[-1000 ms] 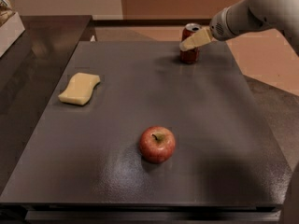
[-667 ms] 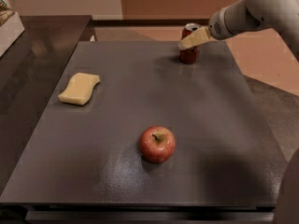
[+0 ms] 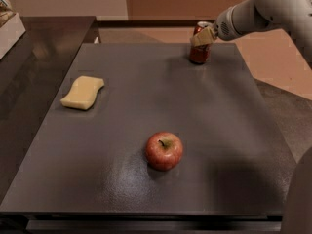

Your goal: Pick coke can

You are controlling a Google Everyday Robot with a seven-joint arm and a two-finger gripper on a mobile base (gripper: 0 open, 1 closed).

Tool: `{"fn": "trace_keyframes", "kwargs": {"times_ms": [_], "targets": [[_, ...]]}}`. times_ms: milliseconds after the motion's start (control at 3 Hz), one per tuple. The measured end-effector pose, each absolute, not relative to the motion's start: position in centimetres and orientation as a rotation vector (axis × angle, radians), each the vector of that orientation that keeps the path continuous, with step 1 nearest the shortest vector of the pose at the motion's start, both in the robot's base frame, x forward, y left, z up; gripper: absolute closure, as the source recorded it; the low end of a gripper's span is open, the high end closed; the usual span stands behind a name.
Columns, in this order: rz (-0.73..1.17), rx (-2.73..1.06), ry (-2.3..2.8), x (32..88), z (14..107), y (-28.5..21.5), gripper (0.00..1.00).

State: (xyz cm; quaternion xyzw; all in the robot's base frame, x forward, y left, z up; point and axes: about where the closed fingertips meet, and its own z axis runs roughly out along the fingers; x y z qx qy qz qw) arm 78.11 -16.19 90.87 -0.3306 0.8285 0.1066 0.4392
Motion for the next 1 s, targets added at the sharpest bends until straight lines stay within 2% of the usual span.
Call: {"fn": "trace_keyframes", "kwargs": {"times_ms": [667, 1000], "targets": [[0.264, -0.871, 2.019, 76.7, 93.3, -15.4, 0.88], [0.282, -0.921, 1.981, 75.6, 95.8, -14.7, 1.0]]}}
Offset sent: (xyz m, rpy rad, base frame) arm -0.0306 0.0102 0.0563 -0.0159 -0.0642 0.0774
